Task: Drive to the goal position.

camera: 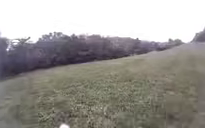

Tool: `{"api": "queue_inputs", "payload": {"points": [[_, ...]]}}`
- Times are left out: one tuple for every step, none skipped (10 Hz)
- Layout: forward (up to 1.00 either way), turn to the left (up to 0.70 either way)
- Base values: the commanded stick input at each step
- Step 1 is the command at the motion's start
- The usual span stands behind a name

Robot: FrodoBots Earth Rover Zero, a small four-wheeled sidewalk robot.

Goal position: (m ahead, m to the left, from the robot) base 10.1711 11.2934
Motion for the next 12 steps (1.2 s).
{"api": "queue_inputs", "payload": {"points": [[1.0, 0.0], [1.0, 0.0], [1.0, 0.0], [1.0, 0.0], [1.0, 0.0], [1.0, -0.01], [1.0, -0.02], [1.0, -0.39], [1.0, -0.4], [1.0, -0.39], [1.0, -0.4], [1.0, -0.4]]}}
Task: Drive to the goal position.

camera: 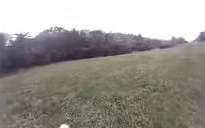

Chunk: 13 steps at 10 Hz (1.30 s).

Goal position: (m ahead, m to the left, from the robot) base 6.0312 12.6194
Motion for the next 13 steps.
{"api": "queue_inputs", "payload": {"points": [[1.0, -0.38], [1.0, 0.0], [1.0, 0.0], [1.0, 0.0], [1.0, 0.0], [1.0, 0.0], [1.0, 0.0], [1.0, 0.0], [1.0, 0.0], [1.0, 0.0], [1.0, 0.0], [1.0, 0.0], [1.0, 0.0]]}}
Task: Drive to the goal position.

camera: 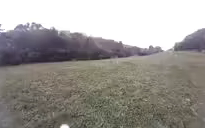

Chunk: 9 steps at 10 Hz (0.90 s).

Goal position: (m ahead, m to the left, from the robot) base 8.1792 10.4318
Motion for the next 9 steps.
{"api": "queue_inputs", "payload": {"points": [[1.0, 0.0], [1.0, 0.0], [1.0, 0.0], [1.0, -0.13], [1.0, -0.29], [1.0, -0.4], [1.0, -0.4], [1.0, -0.4], [1.0, 0.0]]}}
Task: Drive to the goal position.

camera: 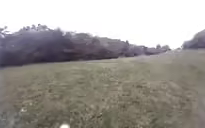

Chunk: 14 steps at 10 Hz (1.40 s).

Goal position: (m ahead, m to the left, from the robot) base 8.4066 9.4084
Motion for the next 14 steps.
{"api": "queue_inputs", "payload": {"points": [[1.0, 0.0], [1.0, 0.0], [1.0, 0.0], [1.0, 0.0], [1.0, 0.0], [1.0, 0.0], [1.0, 0.0], [1.0, 0.0], [1.0, 0.0], [1.0, 0.0], [1.0, 0.0], [1.0, 0.0], [1.0, -0.37], [1.0, -0.37]]}}
